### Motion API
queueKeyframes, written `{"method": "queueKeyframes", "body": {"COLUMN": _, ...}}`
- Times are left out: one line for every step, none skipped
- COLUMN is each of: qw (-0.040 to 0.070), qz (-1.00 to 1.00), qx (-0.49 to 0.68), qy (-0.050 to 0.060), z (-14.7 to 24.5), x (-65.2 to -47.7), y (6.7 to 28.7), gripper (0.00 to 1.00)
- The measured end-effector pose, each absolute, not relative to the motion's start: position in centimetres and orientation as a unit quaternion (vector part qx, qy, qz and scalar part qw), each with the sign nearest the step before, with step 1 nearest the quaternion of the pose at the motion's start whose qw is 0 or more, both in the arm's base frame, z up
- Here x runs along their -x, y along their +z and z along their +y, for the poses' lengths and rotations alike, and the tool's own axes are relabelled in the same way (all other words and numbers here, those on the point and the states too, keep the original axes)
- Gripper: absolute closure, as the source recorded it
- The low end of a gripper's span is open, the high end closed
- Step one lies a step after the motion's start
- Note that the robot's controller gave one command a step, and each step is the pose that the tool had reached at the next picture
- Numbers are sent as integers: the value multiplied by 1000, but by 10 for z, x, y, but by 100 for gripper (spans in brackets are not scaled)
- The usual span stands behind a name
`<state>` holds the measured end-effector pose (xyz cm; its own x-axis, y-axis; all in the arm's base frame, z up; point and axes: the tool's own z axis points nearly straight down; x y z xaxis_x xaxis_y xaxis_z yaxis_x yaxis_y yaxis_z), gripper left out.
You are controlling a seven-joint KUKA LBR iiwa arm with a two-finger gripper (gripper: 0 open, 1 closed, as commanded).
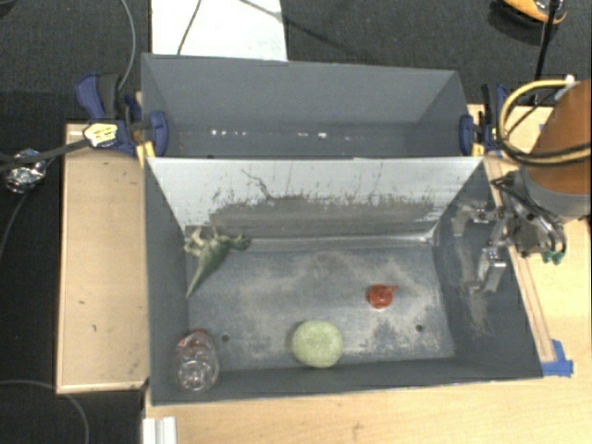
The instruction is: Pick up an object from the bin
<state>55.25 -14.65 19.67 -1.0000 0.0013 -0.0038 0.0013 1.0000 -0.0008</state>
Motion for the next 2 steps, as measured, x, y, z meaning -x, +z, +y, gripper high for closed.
{"method": "queueKeyframes", "body": {"qw": 0, "qz": 1000, "qx": 10, "qy": 0, "z": -144, "x": -557, "y": 152, "gripper": 0}}
{"method": "queueKeyframes", "body": {"qw": 3, "qz": 1000, "qx": 2, "qy": 0, "z": -148, "x": -554, "y": 128, "gripper": 0}}
